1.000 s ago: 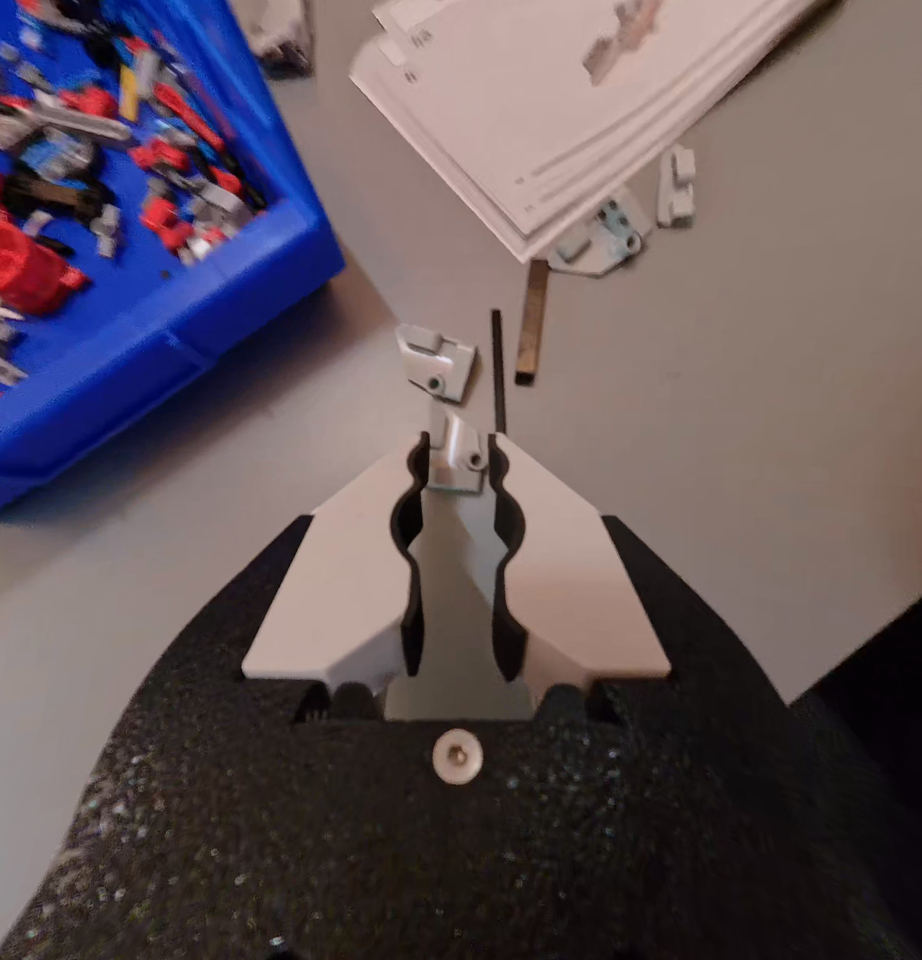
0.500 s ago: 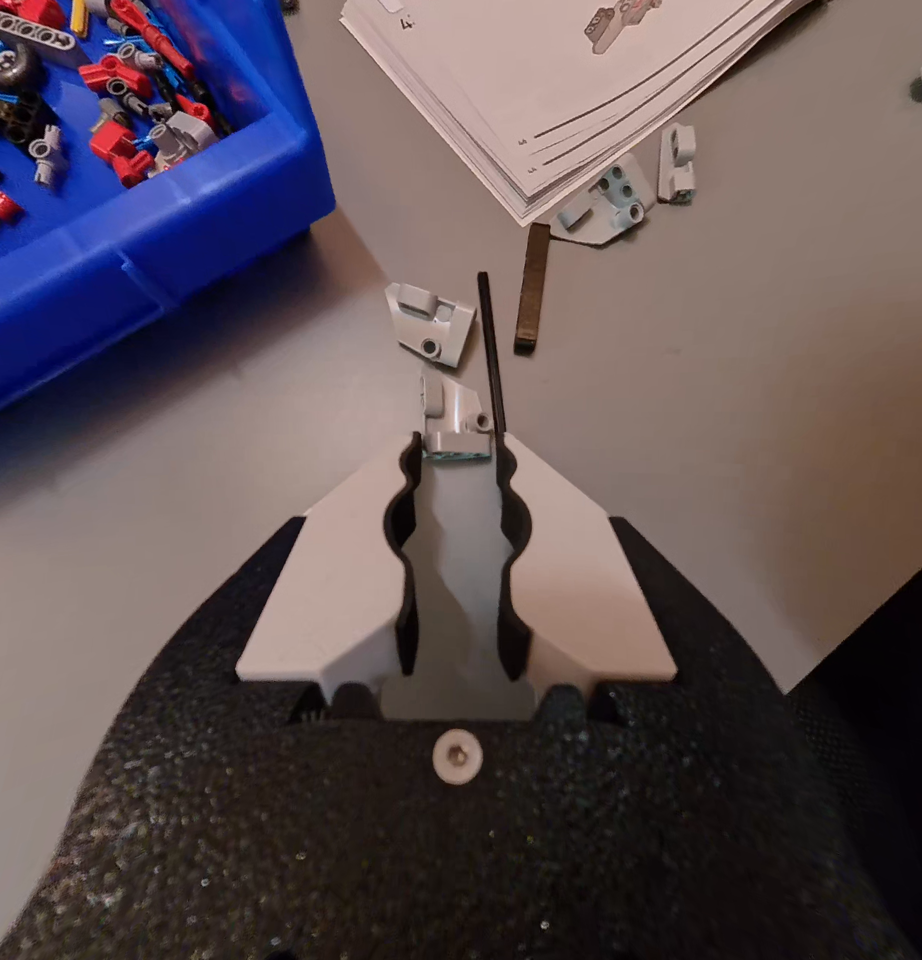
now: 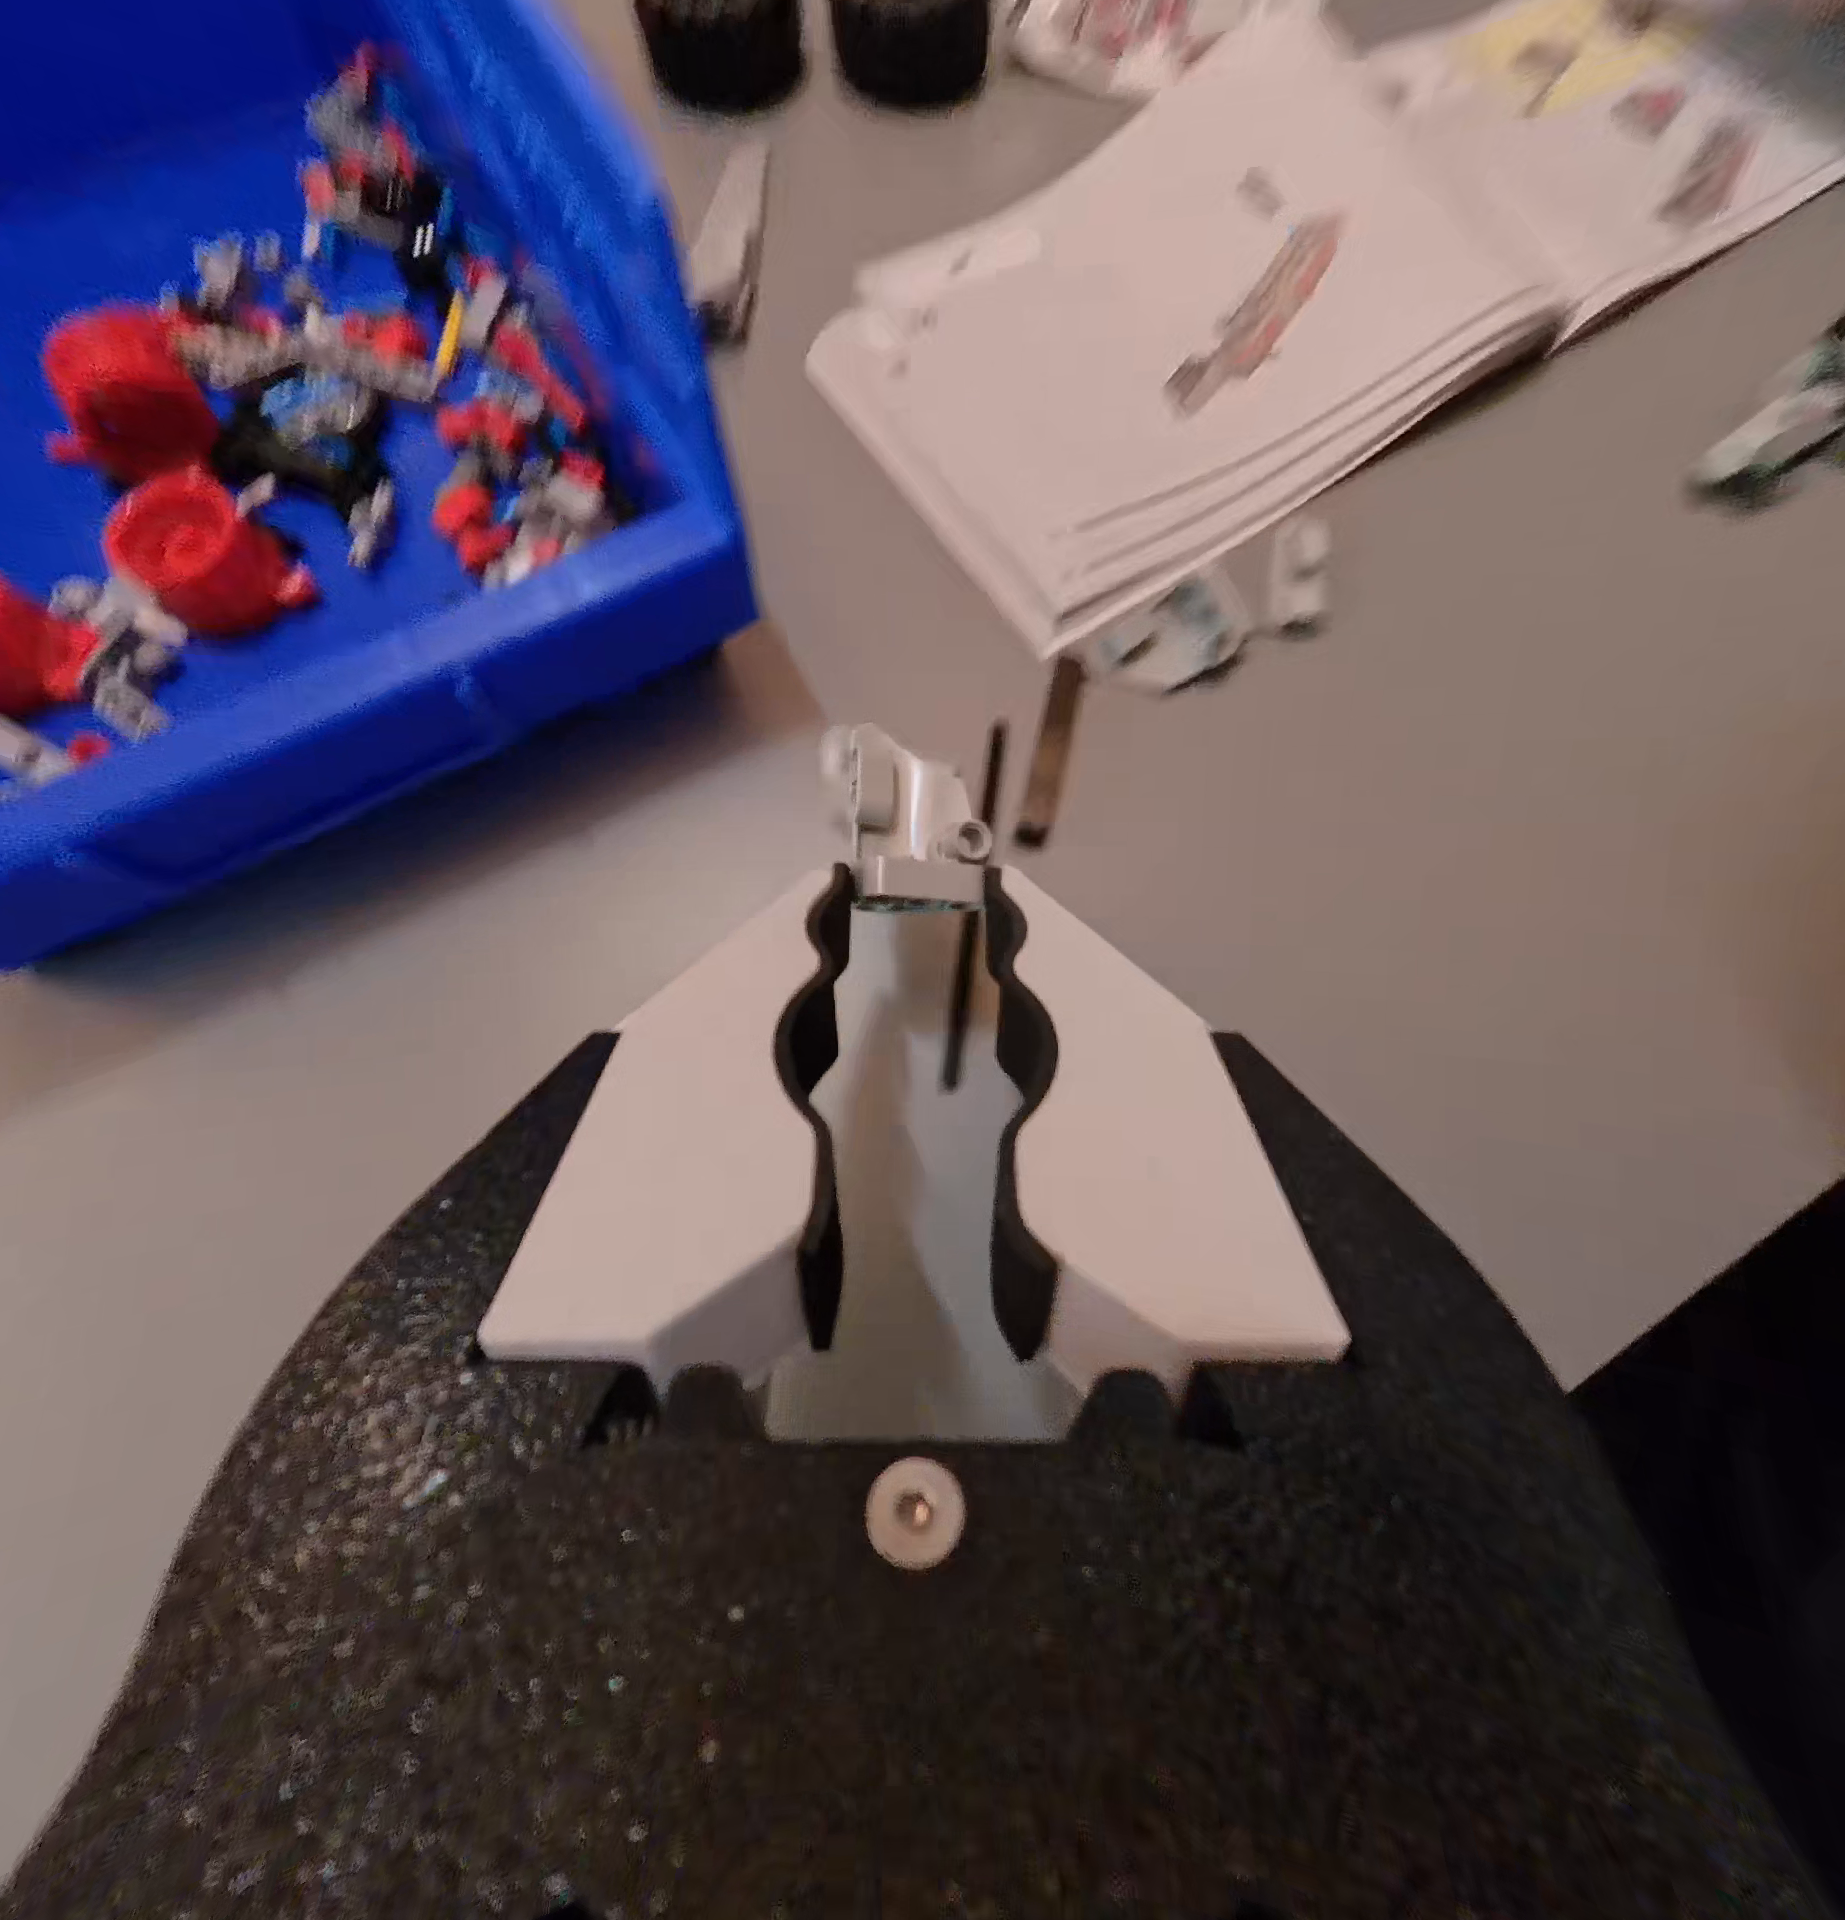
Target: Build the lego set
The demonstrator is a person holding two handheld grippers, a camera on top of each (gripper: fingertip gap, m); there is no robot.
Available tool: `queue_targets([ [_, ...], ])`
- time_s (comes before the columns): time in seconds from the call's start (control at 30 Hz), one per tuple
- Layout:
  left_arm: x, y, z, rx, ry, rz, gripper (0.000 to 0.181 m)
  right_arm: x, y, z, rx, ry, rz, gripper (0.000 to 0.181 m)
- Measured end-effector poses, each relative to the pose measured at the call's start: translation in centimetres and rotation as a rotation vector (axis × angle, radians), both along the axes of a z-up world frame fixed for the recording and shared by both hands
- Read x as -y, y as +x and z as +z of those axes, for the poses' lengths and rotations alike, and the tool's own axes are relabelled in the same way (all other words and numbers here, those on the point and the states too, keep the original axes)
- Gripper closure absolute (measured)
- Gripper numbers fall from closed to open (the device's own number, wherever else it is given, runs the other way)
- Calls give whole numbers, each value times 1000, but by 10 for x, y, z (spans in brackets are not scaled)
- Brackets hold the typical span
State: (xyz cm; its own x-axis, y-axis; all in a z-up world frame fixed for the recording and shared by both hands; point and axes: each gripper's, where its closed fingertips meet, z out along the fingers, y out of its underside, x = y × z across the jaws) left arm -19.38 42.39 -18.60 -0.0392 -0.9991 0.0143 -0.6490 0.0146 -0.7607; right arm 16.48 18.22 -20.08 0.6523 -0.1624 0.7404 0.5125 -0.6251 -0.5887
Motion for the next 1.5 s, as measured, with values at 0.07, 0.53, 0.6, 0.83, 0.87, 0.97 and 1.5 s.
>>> queue_targets([
  [0.07, 34, 19, 19, 106, -43, -75, 158, 1, -3, 8, -12, 48, 17, 181],
  [0.53, 207, 100, -42, -115, -152, -251, 158, 20, -27, 11, -171, 11, 134, 181],
  [0.6, 209, 98, -42, -138, -140, -258, 158, 20, -30, 10, -185, -13, 146, 181],
  [0.83, 223, 113, -15, -39, -28, -400, 144, 23, -40, 9, -238, -37, 202, 181],
  [0.87, 231, 115, -16, -55, -25, -438, 143, 23, -41, 11, -252, -25, 210, 181],
  [0.97, 238, 123, -28, -106, 59, -496, 145, 23, -45, 13, -281, -3, 243, 181],
  [1.5, 272, 161, -36, -55, 18, -515, 160, 26, -38, 8, -280, 15, 214, 181],
])
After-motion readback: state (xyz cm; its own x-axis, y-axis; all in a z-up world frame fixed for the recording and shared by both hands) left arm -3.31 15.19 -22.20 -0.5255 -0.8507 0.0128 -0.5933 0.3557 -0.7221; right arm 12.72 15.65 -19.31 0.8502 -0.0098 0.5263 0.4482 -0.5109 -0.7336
